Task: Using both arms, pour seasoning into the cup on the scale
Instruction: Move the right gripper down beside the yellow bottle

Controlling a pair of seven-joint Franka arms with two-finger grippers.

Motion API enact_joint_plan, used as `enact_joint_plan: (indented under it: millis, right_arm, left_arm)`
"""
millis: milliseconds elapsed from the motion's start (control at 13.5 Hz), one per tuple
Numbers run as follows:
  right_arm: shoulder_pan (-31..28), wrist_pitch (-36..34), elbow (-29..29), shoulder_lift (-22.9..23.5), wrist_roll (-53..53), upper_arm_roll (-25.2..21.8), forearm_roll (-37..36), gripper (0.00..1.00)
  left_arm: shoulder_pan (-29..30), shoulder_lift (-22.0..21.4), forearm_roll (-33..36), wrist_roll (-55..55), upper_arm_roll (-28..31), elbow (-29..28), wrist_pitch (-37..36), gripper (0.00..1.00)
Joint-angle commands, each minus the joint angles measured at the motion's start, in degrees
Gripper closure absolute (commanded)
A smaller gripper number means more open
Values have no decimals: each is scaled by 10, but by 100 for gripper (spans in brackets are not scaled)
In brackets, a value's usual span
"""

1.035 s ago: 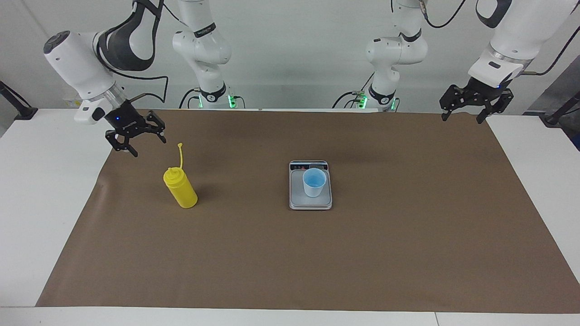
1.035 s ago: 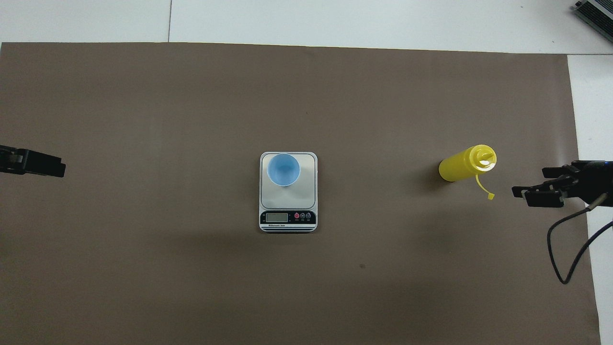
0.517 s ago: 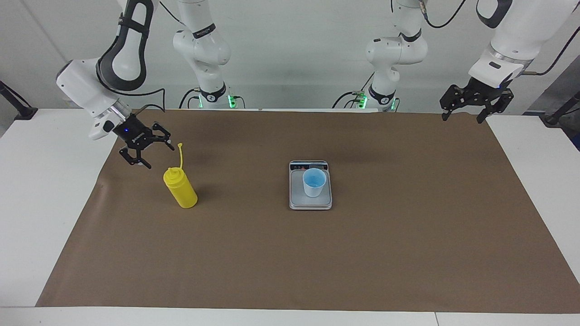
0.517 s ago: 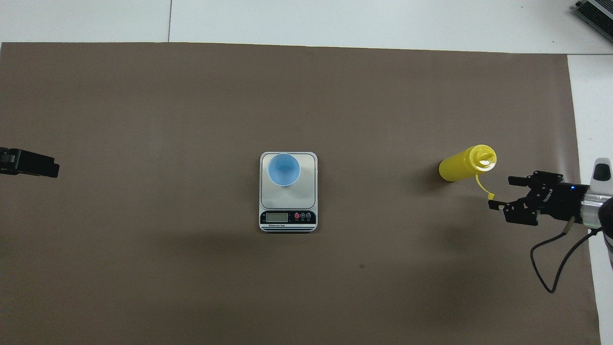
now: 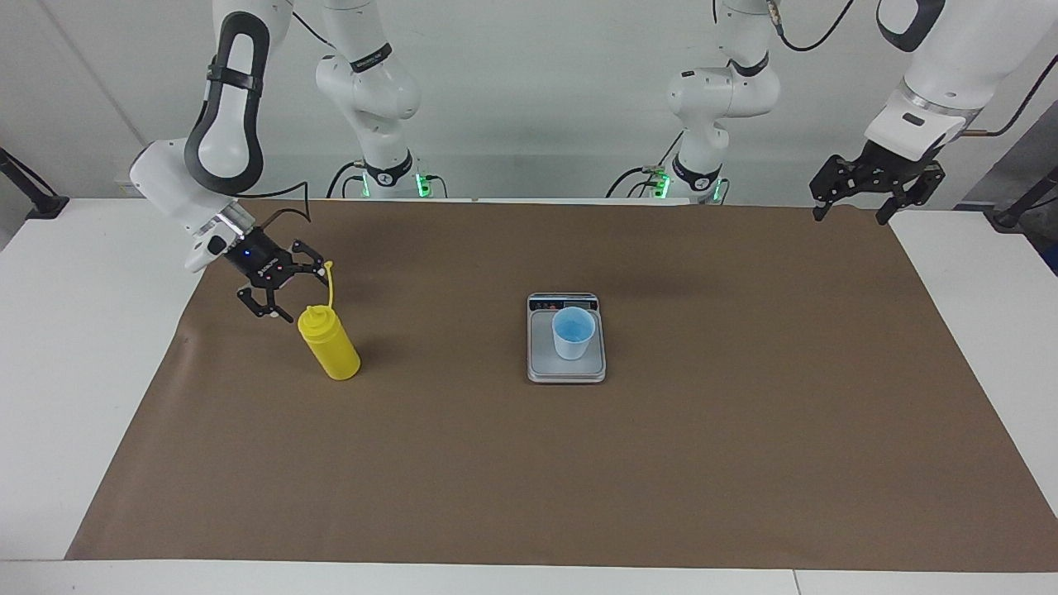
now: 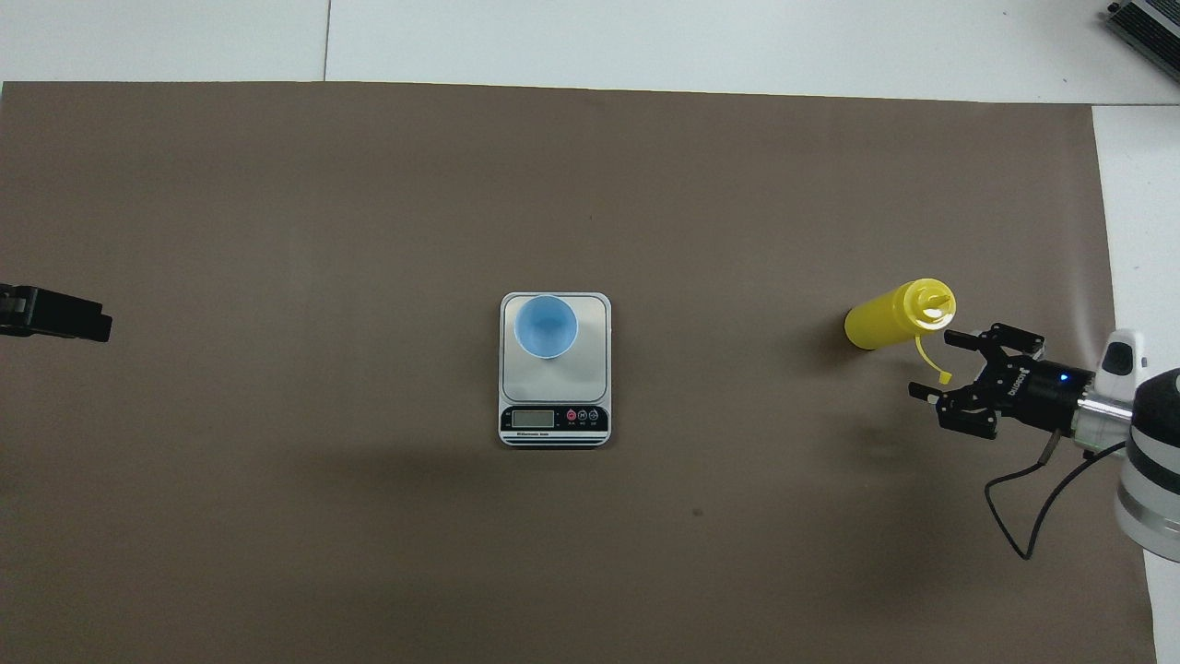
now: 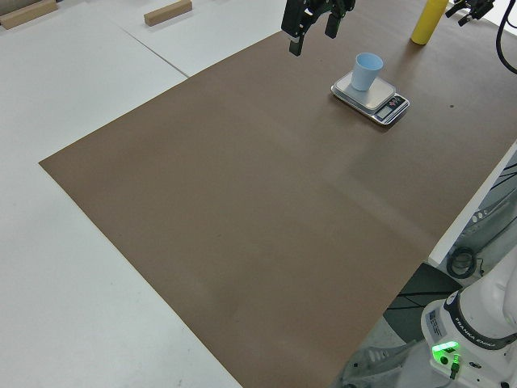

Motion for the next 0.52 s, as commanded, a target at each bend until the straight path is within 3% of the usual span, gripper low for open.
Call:
enact_joint_plan:
  millis: [0, 443]
  right_arm:
    - [7, 23, -4, 16, -86, 3, 59, 0]
    - [28, 22, 0, 31, -155, 5, 148, 0]
  left_arm:
    - [6, -13, 2, 2, -3, -14, -4, 0]
    - [6, -13, 2, 2, -3, -13, -4, 0]
